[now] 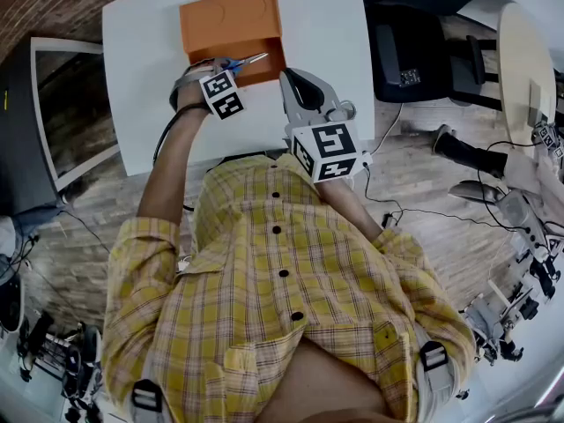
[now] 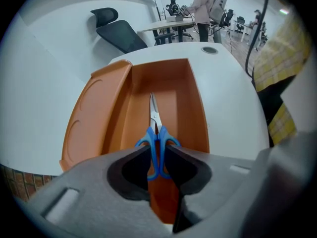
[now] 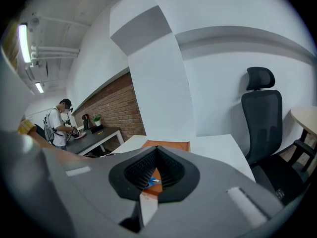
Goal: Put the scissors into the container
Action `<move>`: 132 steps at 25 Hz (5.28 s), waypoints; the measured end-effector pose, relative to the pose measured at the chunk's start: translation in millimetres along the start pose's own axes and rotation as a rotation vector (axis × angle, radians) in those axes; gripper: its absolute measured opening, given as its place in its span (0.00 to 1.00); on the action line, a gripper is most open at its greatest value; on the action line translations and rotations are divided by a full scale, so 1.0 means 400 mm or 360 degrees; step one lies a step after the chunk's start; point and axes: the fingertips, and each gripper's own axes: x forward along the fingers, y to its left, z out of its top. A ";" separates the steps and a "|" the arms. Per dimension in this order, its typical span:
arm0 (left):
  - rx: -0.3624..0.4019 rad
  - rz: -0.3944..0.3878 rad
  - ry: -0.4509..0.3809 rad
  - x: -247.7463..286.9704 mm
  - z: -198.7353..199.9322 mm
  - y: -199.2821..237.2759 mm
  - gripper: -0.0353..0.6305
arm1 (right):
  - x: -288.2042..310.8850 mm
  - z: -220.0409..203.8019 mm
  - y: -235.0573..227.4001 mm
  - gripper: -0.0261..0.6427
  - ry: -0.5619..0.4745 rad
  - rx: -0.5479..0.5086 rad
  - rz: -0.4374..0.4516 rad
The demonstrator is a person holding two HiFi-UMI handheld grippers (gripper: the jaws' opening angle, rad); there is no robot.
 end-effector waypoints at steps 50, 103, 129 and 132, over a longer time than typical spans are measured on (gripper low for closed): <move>-0.0251 -0.0028 -0.0145 -0.088 0.014 0.006 0.15 | -0.021 -0.004 0.017 0.05 -0.0006 -0.0006 0.0073; -0.1405 0.0712 -0.1002 -0.645 0.240 -0.021 0.06 | -0.142 0.026 -0.007 0.05 -0.0122 -0.0102 0.0217; -0.1514 0.0812 -0.1273 -0.737 0.264 -0.030 0.06 | -0.155 0.065 0.012 0.05 -0.0184 -0.0172 0.0245; -0.1516 0.0814 -0.1282 -0.739 0.268 -0.027 0.06 | -0.157 0.071 0.011 0.05 -0.0191 -0.0182 0.0245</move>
